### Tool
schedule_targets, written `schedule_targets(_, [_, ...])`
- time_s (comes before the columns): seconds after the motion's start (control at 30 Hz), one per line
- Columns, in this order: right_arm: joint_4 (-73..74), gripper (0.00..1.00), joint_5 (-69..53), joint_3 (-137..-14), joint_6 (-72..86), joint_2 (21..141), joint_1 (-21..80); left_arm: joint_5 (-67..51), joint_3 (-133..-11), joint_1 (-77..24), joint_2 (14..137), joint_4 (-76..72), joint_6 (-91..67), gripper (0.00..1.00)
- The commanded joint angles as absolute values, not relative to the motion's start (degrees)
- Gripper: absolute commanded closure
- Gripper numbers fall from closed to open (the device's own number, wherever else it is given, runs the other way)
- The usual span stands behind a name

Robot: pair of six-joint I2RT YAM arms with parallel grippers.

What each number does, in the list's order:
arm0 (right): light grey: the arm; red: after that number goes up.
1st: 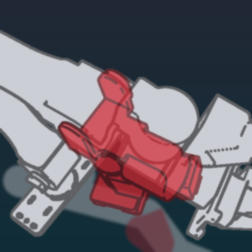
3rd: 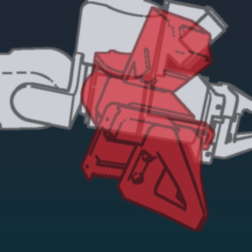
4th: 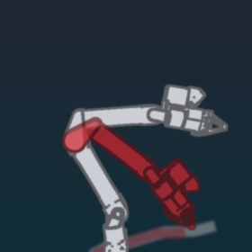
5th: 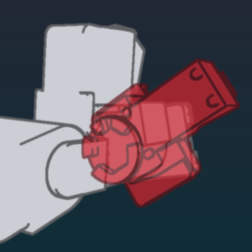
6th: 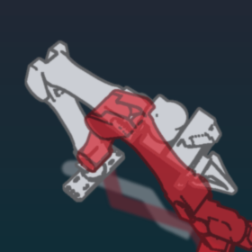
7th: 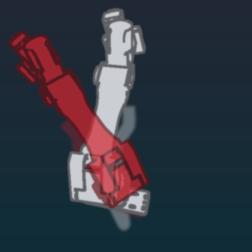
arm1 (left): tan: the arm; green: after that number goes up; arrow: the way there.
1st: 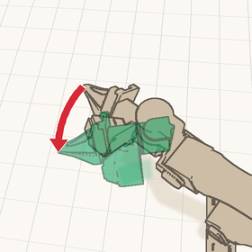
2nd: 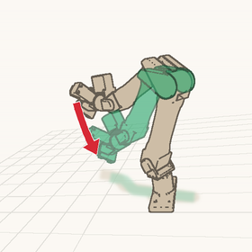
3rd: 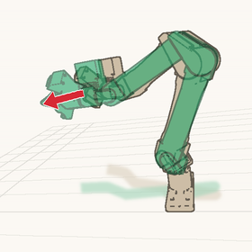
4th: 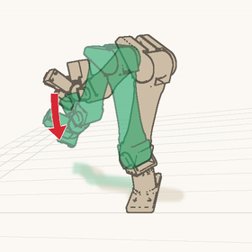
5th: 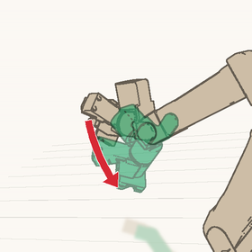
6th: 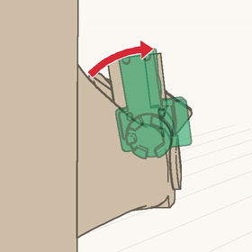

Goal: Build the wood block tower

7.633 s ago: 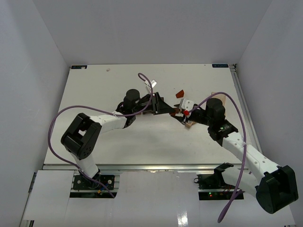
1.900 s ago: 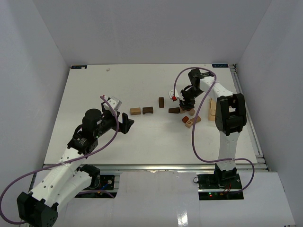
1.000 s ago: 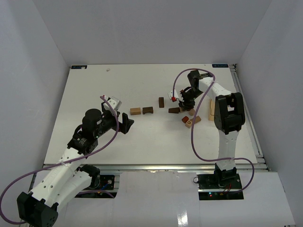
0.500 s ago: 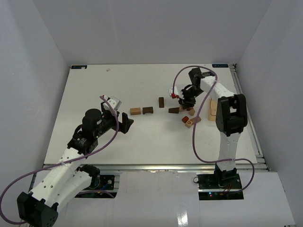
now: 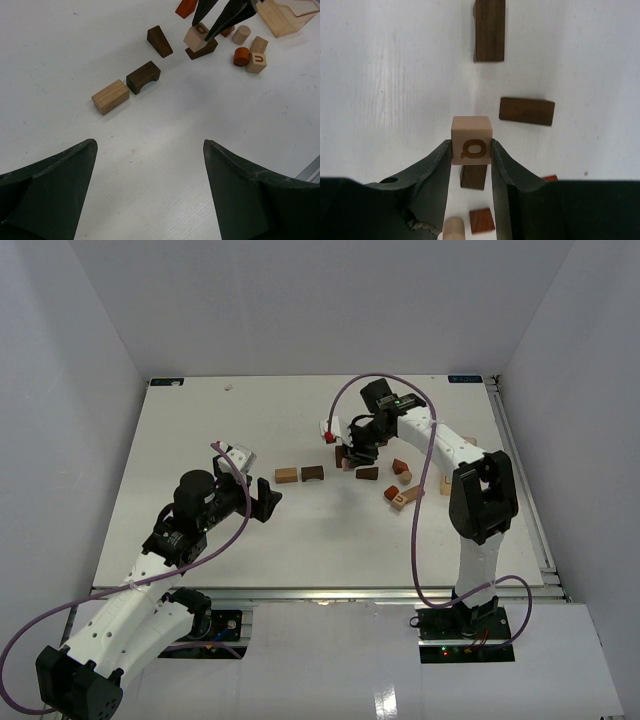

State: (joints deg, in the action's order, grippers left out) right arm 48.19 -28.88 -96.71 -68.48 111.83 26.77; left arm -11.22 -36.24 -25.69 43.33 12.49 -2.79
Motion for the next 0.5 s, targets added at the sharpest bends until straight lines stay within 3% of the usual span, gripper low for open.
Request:
schedule_targets(0.0, [43.0, 0.83, -28.9, -99.4, -59.8, 116.1, 28.9, -10.5, -37.1, -25.7, 42.6, 13.0, -2.4, 0.02])
schedule_targets(0.47, [41.7, 0.83, -26.1, -105.6, -59.4, 125.5, 31.4, -10.5, -37.1, -25.6, 42.7, 13.0, -2.1, 0.02])
